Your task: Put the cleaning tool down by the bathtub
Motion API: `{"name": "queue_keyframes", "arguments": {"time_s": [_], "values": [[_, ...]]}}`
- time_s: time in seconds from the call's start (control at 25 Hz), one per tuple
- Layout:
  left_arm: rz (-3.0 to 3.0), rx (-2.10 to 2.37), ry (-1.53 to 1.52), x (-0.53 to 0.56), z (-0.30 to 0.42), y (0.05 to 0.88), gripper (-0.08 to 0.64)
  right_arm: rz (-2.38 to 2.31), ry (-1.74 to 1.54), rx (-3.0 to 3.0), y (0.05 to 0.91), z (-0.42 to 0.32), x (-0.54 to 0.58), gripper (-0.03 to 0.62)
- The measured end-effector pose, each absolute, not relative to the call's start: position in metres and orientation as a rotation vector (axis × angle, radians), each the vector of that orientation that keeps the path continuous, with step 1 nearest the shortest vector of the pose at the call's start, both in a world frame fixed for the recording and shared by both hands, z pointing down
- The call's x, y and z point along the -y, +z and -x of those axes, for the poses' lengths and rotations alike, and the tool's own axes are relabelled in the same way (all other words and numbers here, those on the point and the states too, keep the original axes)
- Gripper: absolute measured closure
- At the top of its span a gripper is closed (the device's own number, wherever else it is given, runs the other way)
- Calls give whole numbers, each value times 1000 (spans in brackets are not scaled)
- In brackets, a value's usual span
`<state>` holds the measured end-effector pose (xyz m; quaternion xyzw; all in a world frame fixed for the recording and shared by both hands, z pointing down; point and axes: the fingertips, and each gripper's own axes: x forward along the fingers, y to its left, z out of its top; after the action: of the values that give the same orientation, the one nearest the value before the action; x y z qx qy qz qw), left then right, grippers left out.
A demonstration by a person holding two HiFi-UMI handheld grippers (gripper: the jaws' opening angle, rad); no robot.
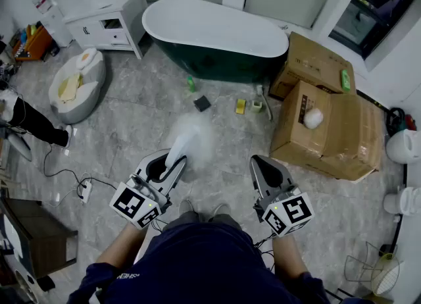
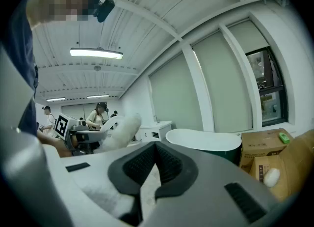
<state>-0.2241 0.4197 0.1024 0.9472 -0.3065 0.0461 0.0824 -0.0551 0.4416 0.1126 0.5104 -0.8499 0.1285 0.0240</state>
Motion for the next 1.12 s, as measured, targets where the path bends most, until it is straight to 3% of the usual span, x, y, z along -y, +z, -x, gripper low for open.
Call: {"name": "queue_keyframes", "arguments": {"time_s": [1.12], "values": [[-2827, 915, 131, -436, 209, 104, 454, -1587, 428, 2645, 117, 41, -458, 588]]}}
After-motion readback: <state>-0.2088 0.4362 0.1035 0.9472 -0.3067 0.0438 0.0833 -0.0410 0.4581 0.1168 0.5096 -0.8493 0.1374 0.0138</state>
